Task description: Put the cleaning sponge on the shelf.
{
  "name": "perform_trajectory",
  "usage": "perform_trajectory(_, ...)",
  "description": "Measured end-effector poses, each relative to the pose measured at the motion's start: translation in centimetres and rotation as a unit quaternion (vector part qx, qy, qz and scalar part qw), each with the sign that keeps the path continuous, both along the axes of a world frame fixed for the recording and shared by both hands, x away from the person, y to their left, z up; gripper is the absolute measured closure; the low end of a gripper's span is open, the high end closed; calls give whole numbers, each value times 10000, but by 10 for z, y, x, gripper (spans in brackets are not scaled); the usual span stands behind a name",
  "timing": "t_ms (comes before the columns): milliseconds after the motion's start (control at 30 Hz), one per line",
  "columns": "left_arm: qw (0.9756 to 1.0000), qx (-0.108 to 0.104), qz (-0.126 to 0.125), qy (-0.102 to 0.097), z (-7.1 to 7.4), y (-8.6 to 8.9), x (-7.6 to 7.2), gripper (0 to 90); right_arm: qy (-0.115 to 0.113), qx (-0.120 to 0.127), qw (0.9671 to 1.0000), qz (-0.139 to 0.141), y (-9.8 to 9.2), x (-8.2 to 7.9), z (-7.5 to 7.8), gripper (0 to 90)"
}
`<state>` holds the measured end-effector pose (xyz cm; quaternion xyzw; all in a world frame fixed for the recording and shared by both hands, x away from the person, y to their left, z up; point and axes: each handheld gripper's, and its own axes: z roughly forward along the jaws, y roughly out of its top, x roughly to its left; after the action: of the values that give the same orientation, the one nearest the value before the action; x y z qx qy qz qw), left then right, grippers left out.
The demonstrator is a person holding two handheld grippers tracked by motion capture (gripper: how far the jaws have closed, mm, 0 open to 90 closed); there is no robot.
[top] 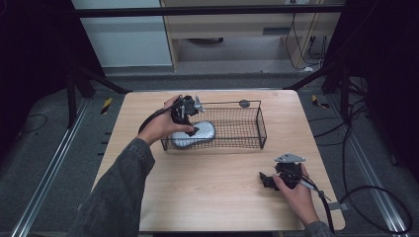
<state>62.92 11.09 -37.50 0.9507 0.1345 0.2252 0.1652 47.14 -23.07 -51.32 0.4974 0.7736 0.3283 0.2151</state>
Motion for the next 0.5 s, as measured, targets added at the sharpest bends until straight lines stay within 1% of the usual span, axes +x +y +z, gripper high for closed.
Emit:
perform_trajectory(100,10000,6,-3,-57,2,-4,-4,94,0,3,10000,-3,0,0,0,4)
perform_trajectory(267,10000,11,57,-48,3,-8,-11,89,1,0,10000,0,0,0,0,4)
perform_trajectory(333,9999,-43,98,-69,4,-9,-14,87,5,7,10000,-7,0,0,0,4)
perform_trajectory(367,9998,-120,150,-76,5,-11,-18,87,1,1,10000,-2,0,0,0,4)
perform_trajectory(500,9996,-184,220,-77,5,-13,-23,84,0,0,10000,0,0,0,0,4)
